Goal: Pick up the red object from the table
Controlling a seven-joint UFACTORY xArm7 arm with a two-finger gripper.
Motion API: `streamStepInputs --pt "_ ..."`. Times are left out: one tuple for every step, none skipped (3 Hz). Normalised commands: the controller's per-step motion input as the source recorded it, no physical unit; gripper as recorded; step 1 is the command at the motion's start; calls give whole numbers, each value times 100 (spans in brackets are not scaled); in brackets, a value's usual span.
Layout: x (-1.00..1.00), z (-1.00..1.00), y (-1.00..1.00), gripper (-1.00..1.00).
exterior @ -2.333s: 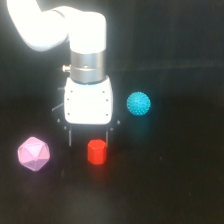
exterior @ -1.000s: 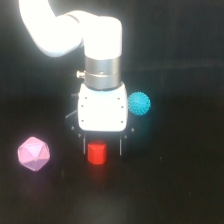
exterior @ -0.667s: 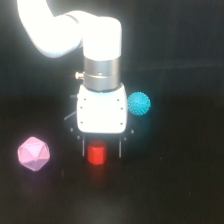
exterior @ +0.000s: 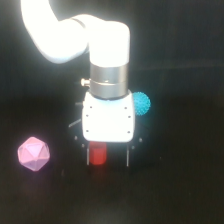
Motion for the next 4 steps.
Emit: streamStepInputs --pt "-100 -81 77 68" --pt "-24 46 100 38" --pt "-8 -46 1 -69" --pt "2 -33 -32 14"
